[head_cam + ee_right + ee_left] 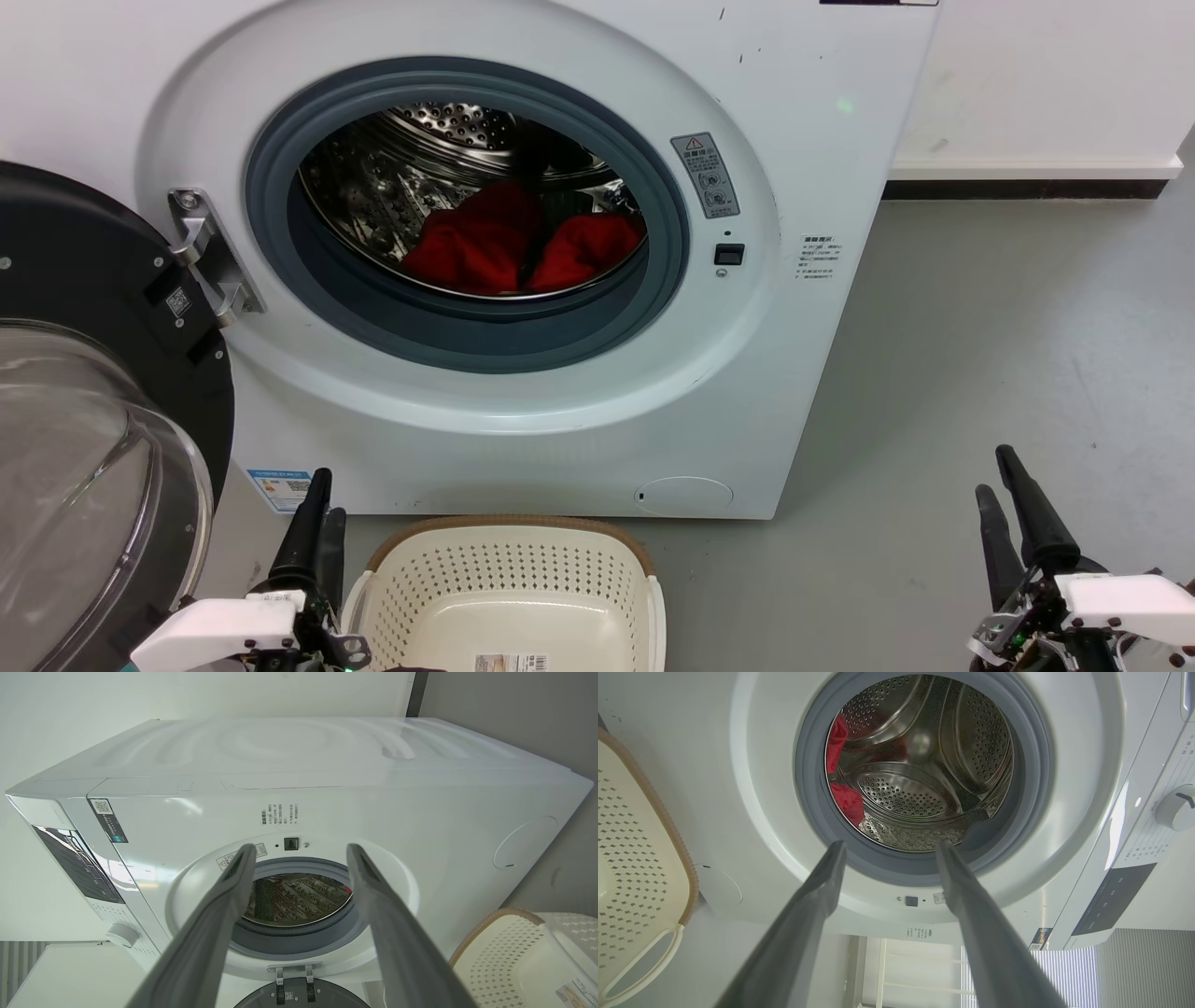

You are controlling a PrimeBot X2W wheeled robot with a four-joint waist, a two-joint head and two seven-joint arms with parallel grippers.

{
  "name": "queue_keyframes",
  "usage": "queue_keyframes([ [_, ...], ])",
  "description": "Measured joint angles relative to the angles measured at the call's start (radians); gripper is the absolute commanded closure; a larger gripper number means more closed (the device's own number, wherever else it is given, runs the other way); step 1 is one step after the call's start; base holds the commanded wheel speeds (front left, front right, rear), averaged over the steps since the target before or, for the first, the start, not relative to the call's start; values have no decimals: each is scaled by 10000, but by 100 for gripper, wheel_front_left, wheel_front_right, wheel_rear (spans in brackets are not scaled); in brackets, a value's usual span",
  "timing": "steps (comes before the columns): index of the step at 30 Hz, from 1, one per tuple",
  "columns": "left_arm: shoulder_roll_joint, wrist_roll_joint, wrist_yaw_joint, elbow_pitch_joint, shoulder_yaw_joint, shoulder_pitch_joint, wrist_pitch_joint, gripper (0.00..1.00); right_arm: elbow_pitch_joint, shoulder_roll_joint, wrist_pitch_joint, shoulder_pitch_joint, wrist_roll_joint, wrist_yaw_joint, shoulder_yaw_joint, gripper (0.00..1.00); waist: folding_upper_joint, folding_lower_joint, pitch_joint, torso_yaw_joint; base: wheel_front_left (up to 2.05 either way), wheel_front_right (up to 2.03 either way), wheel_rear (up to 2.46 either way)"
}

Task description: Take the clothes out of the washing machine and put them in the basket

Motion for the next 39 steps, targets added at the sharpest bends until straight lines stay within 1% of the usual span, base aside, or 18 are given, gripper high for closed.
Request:
queue_keyframes([
  [5,-4,512,0,-104,238,38,-232,0,44,13,-238,-1,-782,0,-268,0,0,0,13,-9,0,0,0],
  [6,-4,512,0,-104,238,38,-232,0,44,13,-238,-1,-782,0,-268,0,0,0,13,-9,0,0,0],
  [11,0,1406,0,-305,579,44,-502,0,36,13,-491,-13,-2004,0,-548,0,0,0,34,-14,0,0,0],
  [12,0,1406,0,-305,579,44,-502,0,36,13,-491,-13,-2004,0,-548,0,0,0,34,-14,0,0,0],
  [14,0,2052,0,-483,771,51,-663,0,-209,13,-669,-26,-2936,0,-683,0,0,0,48,-14,0,0,0],
  [17,4,2556,0,-593,892,60,-767,0,-495,13,-775,-32,-3724,0,-675,0,0,0,61,-18,0,0,0],
  [18,2,2943,0,-779,901,62,-848,0,-790,15,-853,-31,-4393,0,-591,0,0,0,74,-21,0,0,0],
  [19,2,2943,0,-779,901,62,-848,0,-790,15,-853,-31,-4393,0,-591,0,0,0,74,-21,0,0,0],
  [21,0,3369,29,-1001,901,76,-934,0,-1124,13,-928,-31,-5060,0,-510,0,0,0,90,-23,0,0,0],
  [27,4,4734,554,-1829,748,121,-1154,0,-1967,13,-1160,-27,-7028,0,-334,0,0,0,139,-39,0,0,0],
  [33,4,6063,1231,-2587,389,229,-1363,0,-2721,13,-1363,-22,-8918,0,40,0,0,0,179,-63,0,0,0],
  [36,4,6631,1457,-2905,224,238,-1453,0,-2989,13,-1457,-20,-9492,0,157,0,0,0,204,-75,0,0,0],
  [39,6,7003,1546,-3074,42,295,-1547,0,-3187,13,-1549,-13,-10025,0,234,0,0,0,208,-80,0,0,0],
])
